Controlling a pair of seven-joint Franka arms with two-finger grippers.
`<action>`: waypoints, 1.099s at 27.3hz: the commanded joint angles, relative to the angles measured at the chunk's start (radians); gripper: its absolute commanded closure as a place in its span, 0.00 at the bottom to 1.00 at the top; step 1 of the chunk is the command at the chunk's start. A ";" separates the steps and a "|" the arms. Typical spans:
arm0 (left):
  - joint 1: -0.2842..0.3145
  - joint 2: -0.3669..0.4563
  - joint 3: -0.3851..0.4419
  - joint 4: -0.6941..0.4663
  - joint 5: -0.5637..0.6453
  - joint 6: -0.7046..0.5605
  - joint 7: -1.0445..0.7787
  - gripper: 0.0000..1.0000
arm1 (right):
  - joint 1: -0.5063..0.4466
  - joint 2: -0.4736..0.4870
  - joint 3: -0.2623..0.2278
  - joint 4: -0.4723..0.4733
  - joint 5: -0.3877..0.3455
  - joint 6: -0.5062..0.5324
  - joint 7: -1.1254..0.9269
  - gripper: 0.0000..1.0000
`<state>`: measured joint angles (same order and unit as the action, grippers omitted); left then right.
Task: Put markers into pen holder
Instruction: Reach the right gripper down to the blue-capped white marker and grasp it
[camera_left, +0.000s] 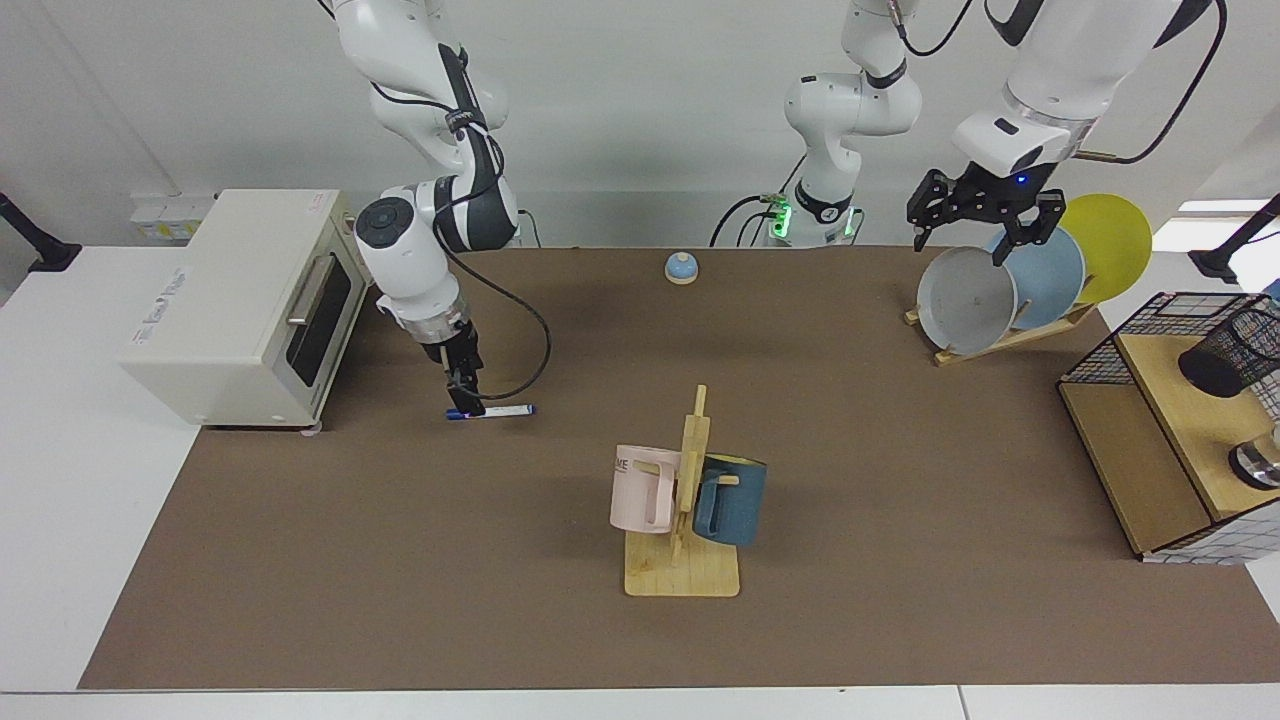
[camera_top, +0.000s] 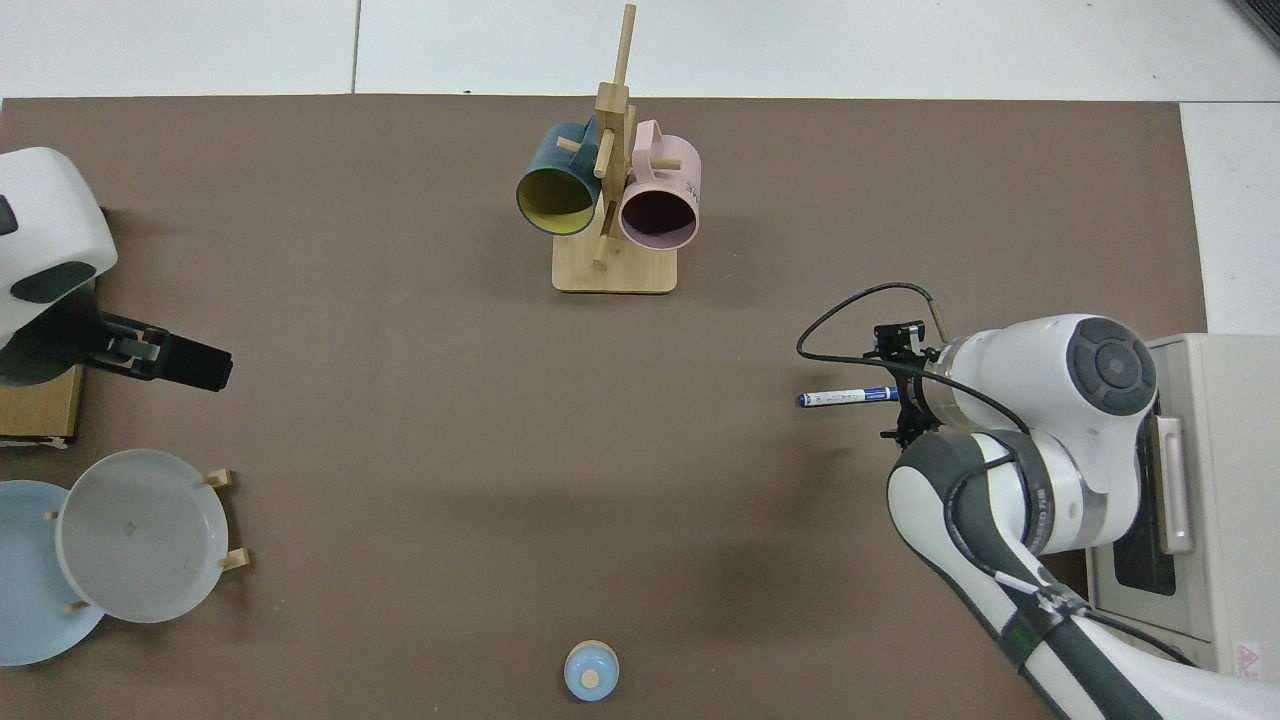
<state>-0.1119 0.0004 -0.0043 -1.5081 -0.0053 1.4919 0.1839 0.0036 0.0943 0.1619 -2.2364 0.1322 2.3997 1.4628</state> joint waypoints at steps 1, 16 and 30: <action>-0.014 0.000 0.009 0.006 -0.002 -0.016 -0.014 0.00 | -0.002 0.038 0.002 -0.037 0.011 0.108 0.005 0.00; -0.015 0.000 0.009 0.006 -0.002 -0.016 -0.012 0.00 | -0.007 0.082 0.001 -0.035 0.009 0.157 -0.032 0.02; -0.015 0.000 0.009 0.006 -0.002 -0.018 -0.014 0.00 | -0.022 0.085 -0.002 -0.032 0.004 0.153 -0.067 0.35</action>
<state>-0.1130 0.0004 -0.0043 -1.5081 -0.0053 1.4919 0.1839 -0.0062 0.1777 0.1552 -2.2700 0.1322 2.5352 1.4243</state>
